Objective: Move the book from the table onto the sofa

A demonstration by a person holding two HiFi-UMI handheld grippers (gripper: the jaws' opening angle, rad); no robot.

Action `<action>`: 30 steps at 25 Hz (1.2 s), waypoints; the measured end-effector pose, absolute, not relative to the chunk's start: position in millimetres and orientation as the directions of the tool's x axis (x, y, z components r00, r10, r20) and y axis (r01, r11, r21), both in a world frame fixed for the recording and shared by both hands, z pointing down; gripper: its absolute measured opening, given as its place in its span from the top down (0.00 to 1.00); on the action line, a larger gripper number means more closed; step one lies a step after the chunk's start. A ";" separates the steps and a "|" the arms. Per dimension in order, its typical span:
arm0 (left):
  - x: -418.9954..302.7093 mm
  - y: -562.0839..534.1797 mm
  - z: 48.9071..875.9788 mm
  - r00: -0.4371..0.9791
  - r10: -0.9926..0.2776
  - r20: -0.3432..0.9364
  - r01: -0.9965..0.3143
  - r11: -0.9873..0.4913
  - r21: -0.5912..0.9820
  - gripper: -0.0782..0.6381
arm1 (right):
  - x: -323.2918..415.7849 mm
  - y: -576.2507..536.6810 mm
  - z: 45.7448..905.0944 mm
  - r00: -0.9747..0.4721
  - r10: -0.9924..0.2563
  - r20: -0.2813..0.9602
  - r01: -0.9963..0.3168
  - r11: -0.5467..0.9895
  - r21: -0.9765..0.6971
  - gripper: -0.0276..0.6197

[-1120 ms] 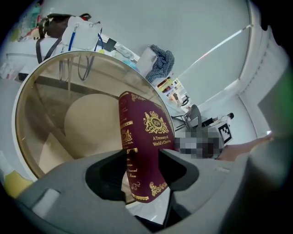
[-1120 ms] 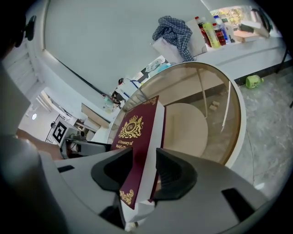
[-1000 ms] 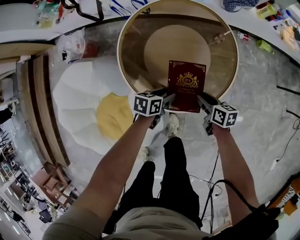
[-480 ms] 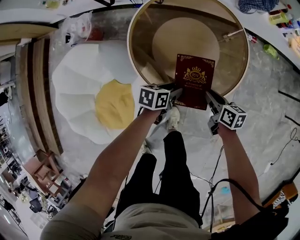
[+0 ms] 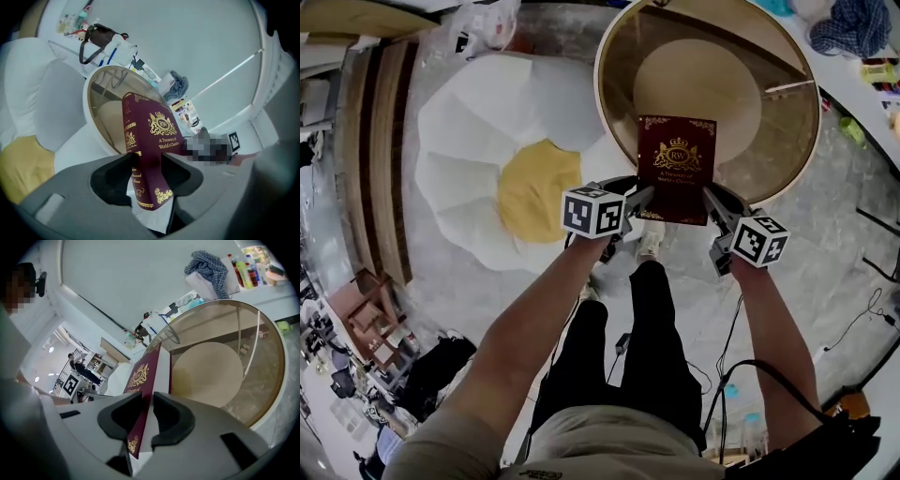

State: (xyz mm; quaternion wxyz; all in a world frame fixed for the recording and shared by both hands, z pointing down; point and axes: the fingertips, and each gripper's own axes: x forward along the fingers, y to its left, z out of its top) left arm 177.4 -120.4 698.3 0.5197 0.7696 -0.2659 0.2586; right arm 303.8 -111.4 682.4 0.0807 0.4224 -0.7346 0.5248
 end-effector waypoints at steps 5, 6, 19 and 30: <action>123.6 -114.3 688.8 0.711 -0.214 0.670 -0.702 -0.277 0.656 0.62 | 250.3 -109.4 679.4 -0.675 -0.486 0.555 -0.691 0.153 -0.706 0.82; 112.5 -112.3 688.5 0.706 -0.226 0.671 -0.707 -0.267 0.654 0.62 | 239.2 -108.9 679.7 -0.684 -0.472 0.556 -0.688 0.165 -0.707 0.82; -62.9 -86.7 715.4 0.637 -0.344 0.690 -0.749 -0.065 0.659 0.62 | 61.1 -106.1 706.4 -0.756 -0.276 0.593 -0.654 0.288 -0.700 0.82; -122.0 -79.7 813.1 0.628 -0.348 0.696 -0.732 0.040 0.681 0.62 | 1.9 -86.2 792.2 -0.717 -0.138 0.684 -0.689 0.291 -0.664 0.82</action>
